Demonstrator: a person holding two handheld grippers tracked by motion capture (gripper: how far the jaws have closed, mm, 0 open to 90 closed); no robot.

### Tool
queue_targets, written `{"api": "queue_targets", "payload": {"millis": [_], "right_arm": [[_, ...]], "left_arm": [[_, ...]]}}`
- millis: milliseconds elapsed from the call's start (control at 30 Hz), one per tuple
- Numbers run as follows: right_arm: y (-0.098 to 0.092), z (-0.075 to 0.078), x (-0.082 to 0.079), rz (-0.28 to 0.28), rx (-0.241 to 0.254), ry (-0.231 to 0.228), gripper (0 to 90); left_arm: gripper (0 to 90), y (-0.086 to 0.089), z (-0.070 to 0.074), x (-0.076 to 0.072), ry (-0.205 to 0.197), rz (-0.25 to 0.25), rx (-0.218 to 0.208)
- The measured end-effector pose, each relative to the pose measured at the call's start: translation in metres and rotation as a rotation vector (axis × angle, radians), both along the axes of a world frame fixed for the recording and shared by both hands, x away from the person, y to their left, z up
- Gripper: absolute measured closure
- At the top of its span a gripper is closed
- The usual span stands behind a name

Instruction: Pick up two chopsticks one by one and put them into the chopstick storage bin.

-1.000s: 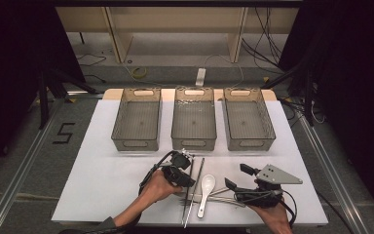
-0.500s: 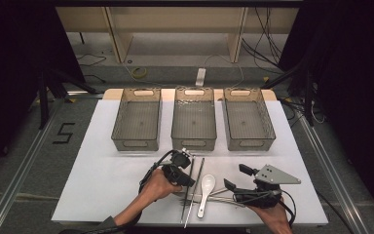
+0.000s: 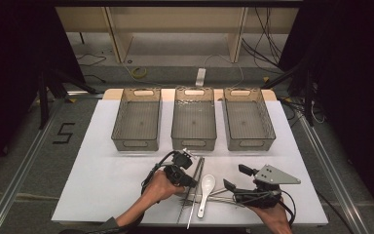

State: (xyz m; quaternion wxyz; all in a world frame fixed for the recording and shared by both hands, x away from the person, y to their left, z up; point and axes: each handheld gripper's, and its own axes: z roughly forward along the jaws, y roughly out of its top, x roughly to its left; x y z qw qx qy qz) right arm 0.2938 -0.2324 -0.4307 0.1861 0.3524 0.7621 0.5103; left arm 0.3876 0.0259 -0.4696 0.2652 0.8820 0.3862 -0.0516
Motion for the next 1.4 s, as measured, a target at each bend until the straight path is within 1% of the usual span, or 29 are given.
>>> {"api": "queue_targets", "payload": {"millis": [67,200,233,267,400,500,567,633,733,767,833,867,900,933,1033,1133,1167,1200,1267,1300,1400], "right_arm": [[0.000,0.000,0.000,0.000,0.000,0.001,27.0],[0.000,0.000,0.000,0.001,0.002,0.001,27.0],[0.000,0.000,0.000,0.002,0.000,-0.001,27.0],[0.000,0.000,0.000,0.002,-0.001,-0.003,27.0],[-0.001,0.000,0.001,-0.005,-0.004,-0.002,27.0],[-0.001,0.001,0.001,-0.008,0.003,-0.002,27.0],[-0.001,0.001,0.001,-0.008,0.000,-0.003,27.0],[-0.001,0.001,0.001,-0.009,-0.009,-0.004,27.0],[-0.001,0.001,0.001,-0.008,-0.009,-0.002,27.0],[-0.001,0.001,0.001,-0.007,-0.008,-0.002,27.0],[-0.001,0.001,0.001,-0.006,-0.007,-0.001,27.0],[-0.001,0.001,0.001,-0.005,-0.007,0.001,27.0],[-0.001,0.001,0.001,-0.005,-0.008,0.001,27.0],[-0.001,0.001,0.001,-0.006,-0.011,0.001,27.0],[-0.001,0.001,0.001,-0.007,-0.009,0.000,27.0],[-0.001,0.001,0.001,-0.006,-0.007,0.001,27.0],[-0.001,0.001,0.001,-0.005,-0.008,0.001,27.0],[-0.001,0.001,0.001,-0.005,-0.008,0.001,27.0],[-0.001,0.001,0.001,-0.010,-0.013,-0.001,27.0],[-0.001,0.001,0.001,-0.015,-0.015,-0.001,27.1],[-0.002,0.001,0.001,-0.022,-0.015,0.003,27.1]], "left_arm": [[72.1,0.000,0.000,0.001,0.005,0.001,-0.003],[73.2,0.001,-0.001,0.001,0.019,0.015,-0.029],[73.7,0.001,-0.002,0.001,0.039,0.020,-0.050],[74.4,0.002,-0.003,0.002,0.053,0.017,-0.063],[75.3,0.003,-0.003,0.003,0.060,0.025,-0.073],[76.9,0.003,-0.002,0.004,0.082,0.029,-0.103],[77.0,0.003,-0.002,0.003,0.082,0.032,-0.107],[78.8,0.003,-0.001,0.003,0.091,0.031,-0.128],[80.5,0.002,0.000,0.002,0.106,0.022,-0.150],[82.3,0.002,0.001,0.002,0.115,0.018,-0.158],[83.7,0.001,0.002,0.000,0.120,0.016,-0.174],[84.1,0.000,0.004,-0.001,0.124,0.006,-0.173],[84.4,0.000,0.005,-0.002,0.119,0.003,-0.173],[84.5,0.000,0.005,-0.002,0.104,0.000,-0.159],[84.7,0.001,0.006,-0.002,0.114,0.001,-0.165],[84.7,0.002,0.010,-0.002,0.099,-0.006,-0.165],[84.8,0.002,0.012,-0.003,0.095,-0.004,-0.175],[84.7,0.003,0.015,-0.003,0.090,-0.014,-0.173],[84.8,0.004,0.021,-0.003,0.066,-0.013,-0.174],[84.8,0.005,0.024,-0.003,0.060,-0.018,-0.172],[84.8,0.010,0.032,-0.002,0.012,-0.020,-0.172]]}}
